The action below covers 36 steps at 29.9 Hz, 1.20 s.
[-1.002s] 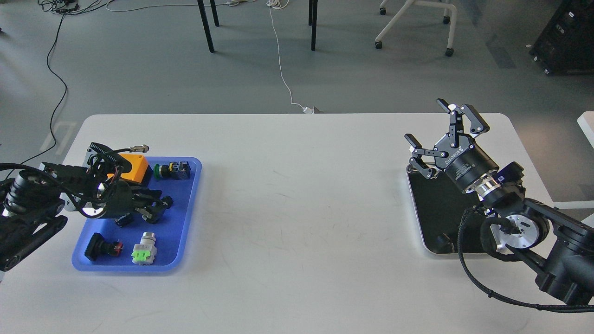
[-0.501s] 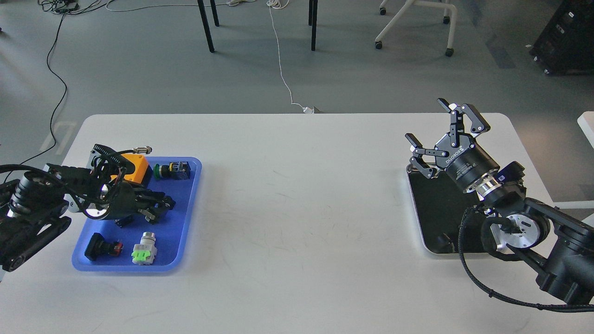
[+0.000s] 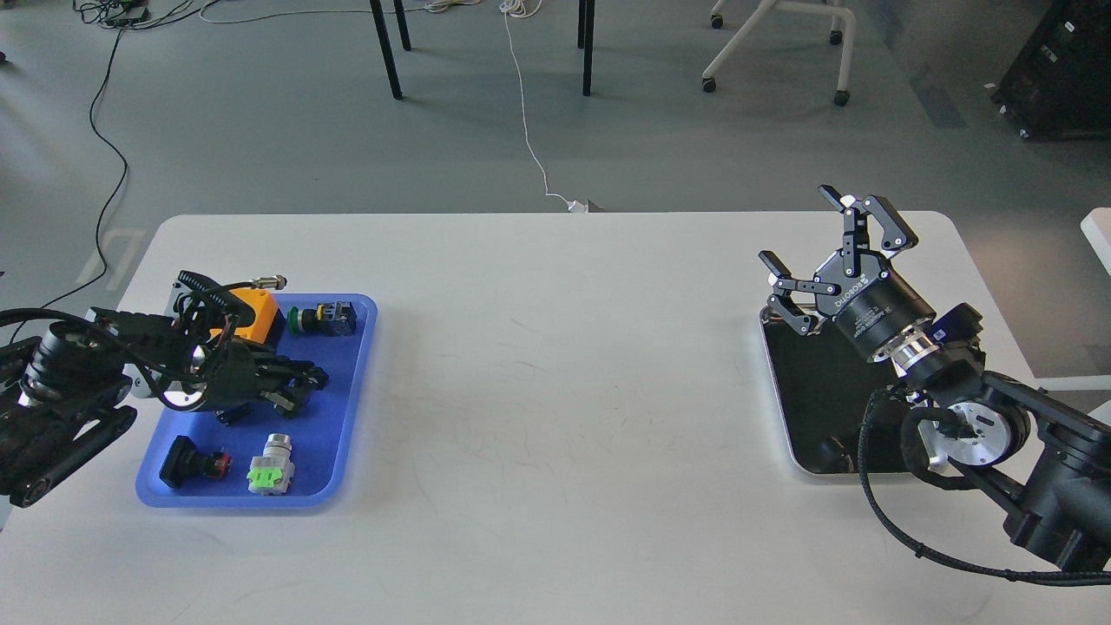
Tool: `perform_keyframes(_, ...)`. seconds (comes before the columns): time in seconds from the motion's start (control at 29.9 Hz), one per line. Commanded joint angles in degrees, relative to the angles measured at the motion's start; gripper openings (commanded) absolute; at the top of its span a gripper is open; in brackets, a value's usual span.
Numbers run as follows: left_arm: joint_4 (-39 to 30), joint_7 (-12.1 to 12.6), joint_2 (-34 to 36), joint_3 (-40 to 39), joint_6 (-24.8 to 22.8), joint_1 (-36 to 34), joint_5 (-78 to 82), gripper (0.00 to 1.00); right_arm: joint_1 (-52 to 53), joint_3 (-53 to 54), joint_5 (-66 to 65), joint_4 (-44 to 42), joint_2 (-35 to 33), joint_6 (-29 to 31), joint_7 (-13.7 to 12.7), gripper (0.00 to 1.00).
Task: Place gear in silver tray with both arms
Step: 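Grasp a small black gear in the blue tray with the left gripper, then lift the gear and carry it toward the table center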
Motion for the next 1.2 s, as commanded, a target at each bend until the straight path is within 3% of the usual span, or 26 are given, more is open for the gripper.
perform_keyframes(0.0,0.0,0.0,0.4,0.0,0.0,-0.3,0.0,0.11,0.0,0.0,0.0,0.0,0.0,0.0,0.0,0.99)
perform_keyframes(0.27,-1.3,0.0,0.8,-0.1,-0.2,-2.4,0.0,0.11,0.1,0.2,0.0,0.0,0.1,0.0,0.0,0.99)
perform_keyframes(0.53,-11.7,0.0,4.5,-0.2,-2.7,-4.3,0.0,0.11,0.2,0.1,0.0,0.0,0.3,0.0,0.0,0.99)
perform_keyframes(0.77,-20.2,0.0,3.9,-0.2,-6.9,-10.3,0.0,0.12,0.2,0.1,0.0,0.0,0.3,0.0,0.0,0.99)
perform_keyframes(0.94,-22.9,0.0,-5.6,0.9,-7.1,-17.1,0.0,0.13,0.3,0.4,0.0,-0.3,0.3,0.0,0.0,0.99)
perform_keyframes(1.17,-18.2,0.0,-18.6,12.5,-7.1,-24.9,0.0,0.13,-0.2,0.5,0.0,-0.9,-0.4,0.0,0.0,0.99)
